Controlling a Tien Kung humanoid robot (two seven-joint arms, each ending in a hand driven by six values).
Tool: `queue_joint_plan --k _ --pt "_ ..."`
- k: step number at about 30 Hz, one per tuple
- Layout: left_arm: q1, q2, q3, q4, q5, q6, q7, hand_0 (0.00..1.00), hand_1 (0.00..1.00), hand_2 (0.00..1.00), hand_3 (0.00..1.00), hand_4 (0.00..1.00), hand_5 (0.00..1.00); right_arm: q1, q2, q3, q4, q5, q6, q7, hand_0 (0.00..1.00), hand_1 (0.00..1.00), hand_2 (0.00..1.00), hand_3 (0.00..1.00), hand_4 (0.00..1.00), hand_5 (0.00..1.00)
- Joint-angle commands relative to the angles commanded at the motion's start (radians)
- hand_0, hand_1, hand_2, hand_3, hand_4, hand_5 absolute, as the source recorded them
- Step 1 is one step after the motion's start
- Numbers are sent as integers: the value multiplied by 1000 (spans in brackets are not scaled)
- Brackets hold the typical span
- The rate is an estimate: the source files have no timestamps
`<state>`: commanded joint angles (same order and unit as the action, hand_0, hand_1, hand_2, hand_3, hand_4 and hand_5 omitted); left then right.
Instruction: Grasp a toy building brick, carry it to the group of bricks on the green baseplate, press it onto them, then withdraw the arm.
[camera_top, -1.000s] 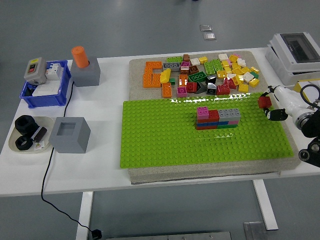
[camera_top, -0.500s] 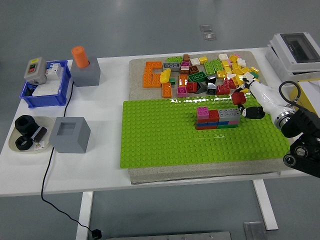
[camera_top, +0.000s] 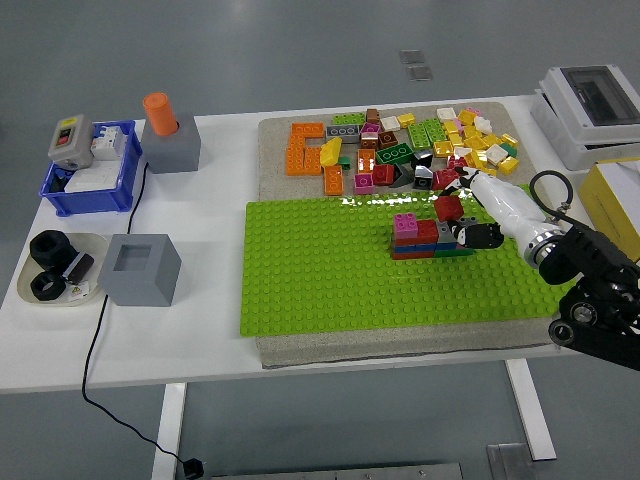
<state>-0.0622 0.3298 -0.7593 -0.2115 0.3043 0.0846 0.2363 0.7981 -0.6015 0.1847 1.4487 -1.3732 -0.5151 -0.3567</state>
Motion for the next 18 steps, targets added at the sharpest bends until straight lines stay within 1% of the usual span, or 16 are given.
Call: queue_joint_plan --k 8,18 --pt "-1 1 -2 0 2 0 0 822 792 769 805 870 584 8 25 -24 -27 25 2 5 934 998 986 531 481 45" --pt "-1 0 -3 0 3 0 1 822 793 769 804 871 583 19 43 -41 -21 28 -2 10 935 998 985 531 485 43"
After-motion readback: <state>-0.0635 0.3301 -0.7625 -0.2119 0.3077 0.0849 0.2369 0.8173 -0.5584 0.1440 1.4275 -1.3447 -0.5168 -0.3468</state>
